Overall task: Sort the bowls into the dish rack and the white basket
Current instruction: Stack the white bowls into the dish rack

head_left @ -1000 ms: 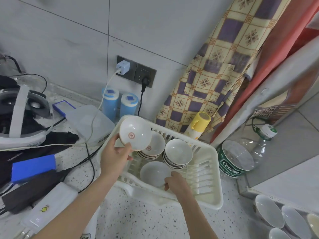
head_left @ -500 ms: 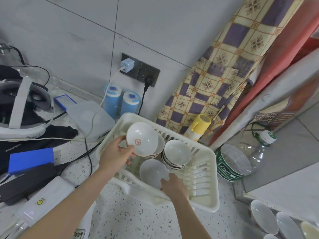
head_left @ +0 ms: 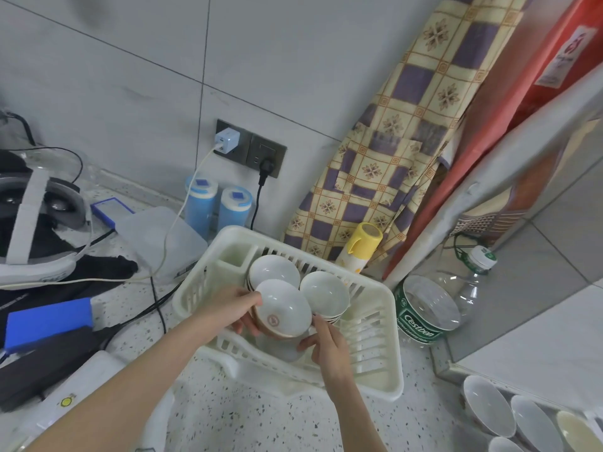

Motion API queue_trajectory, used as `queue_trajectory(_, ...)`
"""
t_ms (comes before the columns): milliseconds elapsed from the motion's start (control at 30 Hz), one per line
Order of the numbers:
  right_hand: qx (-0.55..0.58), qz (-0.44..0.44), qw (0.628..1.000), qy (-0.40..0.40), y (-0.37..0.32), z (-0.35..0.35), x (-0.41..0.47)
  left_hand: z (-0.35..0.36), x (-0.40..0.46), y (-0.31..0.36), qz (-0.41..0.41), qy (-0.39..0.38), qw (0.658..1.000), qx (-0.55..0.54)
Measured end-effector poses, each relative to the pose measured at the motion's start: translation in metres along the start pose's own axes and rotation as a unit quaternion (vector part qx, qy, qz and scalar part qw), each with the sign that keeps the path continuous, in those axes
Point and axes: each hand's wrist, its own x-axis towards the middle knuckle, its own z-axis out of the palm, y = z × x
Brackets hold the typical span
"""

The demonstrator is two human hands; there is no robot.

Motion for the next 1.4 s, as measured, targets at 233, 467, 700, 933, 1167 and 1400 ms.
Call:
queue_trajectory(233,-0.014,0.024,1.0,-0.007,0.006,-0.005,0.01,0.007,0.0,0.01,-0.014,-0.053,0.998,0.02)
queue_trajectory(467,0.009,0.079,0.997,0.005,0.007,-0.005,0.019,0.005,0.005,0.001,0.02,-0.069,0.997,0.007)
queue_trajectory(700,0.008,0.105,0.994,0.012,0.007,-0.004,0.017,0.007,0.01,-0.006,0.041,-0.02,0.996,0.071)
queue_trajectory(933,-0.029,0.142,0.989,-0.007,0.009,-0.001,0.022,0.013,0.016,-0.007,0.012,0.017,0.989,0.146)
queue_trajectory(1167,-0.084,0.155,0.984,-0.003,0.011,0.001,0.022,0.014,0.017,-0.003,-0.008,0.003,0.979,0.206)
queue_trajectory(1400,-0.13,0.188,0.973,-0.021,0.011,0.002,0.027,0.017,0.023,-0.009,-0.012,0.0,0.965,0.261)
